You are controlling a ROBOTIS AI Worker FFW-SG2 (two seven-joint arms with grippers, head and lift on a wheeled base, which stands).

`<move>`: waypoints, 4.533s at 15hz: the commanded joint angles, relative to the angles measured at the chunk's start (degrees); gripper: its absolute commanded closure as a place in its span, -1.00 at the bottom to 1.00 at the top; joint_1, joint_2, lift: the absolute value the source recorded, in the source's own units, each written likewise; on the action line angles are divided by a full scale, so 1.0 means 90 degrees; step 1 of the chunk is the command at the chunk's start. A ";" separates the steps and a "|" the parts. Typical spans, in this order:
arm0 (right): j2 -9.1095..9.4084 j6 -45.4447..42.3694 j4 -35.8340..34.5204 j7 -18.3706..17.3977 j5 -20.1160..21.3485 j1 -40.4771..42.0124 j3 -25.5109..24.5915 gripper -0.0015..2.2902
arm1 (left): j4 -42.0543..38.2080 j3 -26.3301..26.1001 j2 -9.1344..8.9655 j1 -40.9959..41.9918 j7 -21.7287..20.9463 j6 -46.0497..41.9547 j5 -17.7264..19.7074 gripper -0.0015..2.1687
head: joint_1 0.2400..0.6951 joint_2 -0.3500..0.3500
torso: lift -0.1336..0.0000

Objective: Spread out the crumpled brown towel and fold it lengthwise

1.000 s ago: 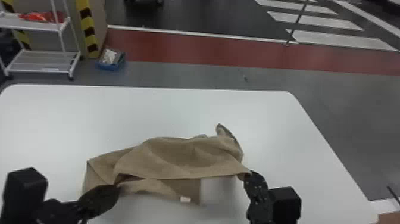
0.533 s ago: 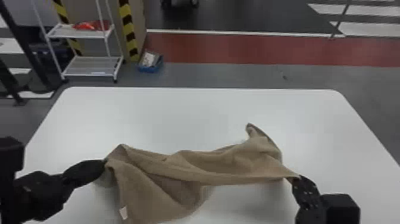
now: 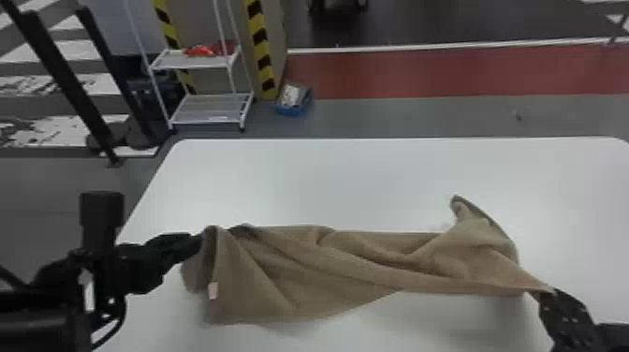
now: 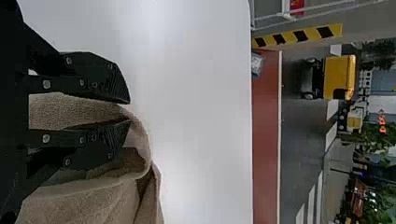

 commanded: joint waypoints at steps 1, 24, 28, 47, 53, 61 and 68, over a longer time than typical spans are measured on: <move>0.0001 0.0000 -0.0015 0.0000 0.0009 0.0011 0.0032 0.13 | -0.0090 -0.0118 -0.0012 0.0172 0.0144 -0.0115 -0.0167 -0.98 | 1.00 0.39 | -0.80; -0.0165 0.0762 -0.0494 0.0127 -0.0030 -0.0145 0.0246 0.13 | -0.0862 -0.0371 0.0086 0.2545 -0.2678 -0.4862 -0.1739 -0.69 | 1.00 -0.03 | -0.80; -0.0175 0.0879 -0.0533 0.0127 -0.0030 -0.0116 0.0217 0.13 | -0.0403 -0.0577 0.0145 0.2144 -0.3039 -0.4686 -0.2081 -0.57 | 1.00 -0.03 | -0.80; -0.0165 0.0899 -0.0581 0.0117 -0.0039 -0.0087 0.0217 0.13 | 0.0124 -0.0450 0.0272 0.1724 -0.3596 -0.4139 -0.2579 -0.44 | 1.00 0.08 | -0.80; -0.0146 0.0899 -0.0591 0.0117 -0.0039 -0.0077 0.0227 0.13 | 0.0251 -0.0391 0.0272 0.1617 -0.3635 -0.3944 -0.2657 -0.18 | 1.00 0.17 | -0.80; -0.0146 0.0899 -0.0669 0.0127 -0.0010 -0.0077 0.0158 0.13 | -0.0256 -0.0079 0.0164 0.1509 -0.3752 -0.3260 -0.2384 0.23 | 1.00 0.21 | -0.80; -0.0361 0.1387 -0.1245 0.0742 0.0078 -0.0263 -0.0369 0.12 | -0.1536 0.0322 -0.0051 0.1314 -0.3186 -0.1834 -0.1456 0.23 | 1.00 0.17 | -0.80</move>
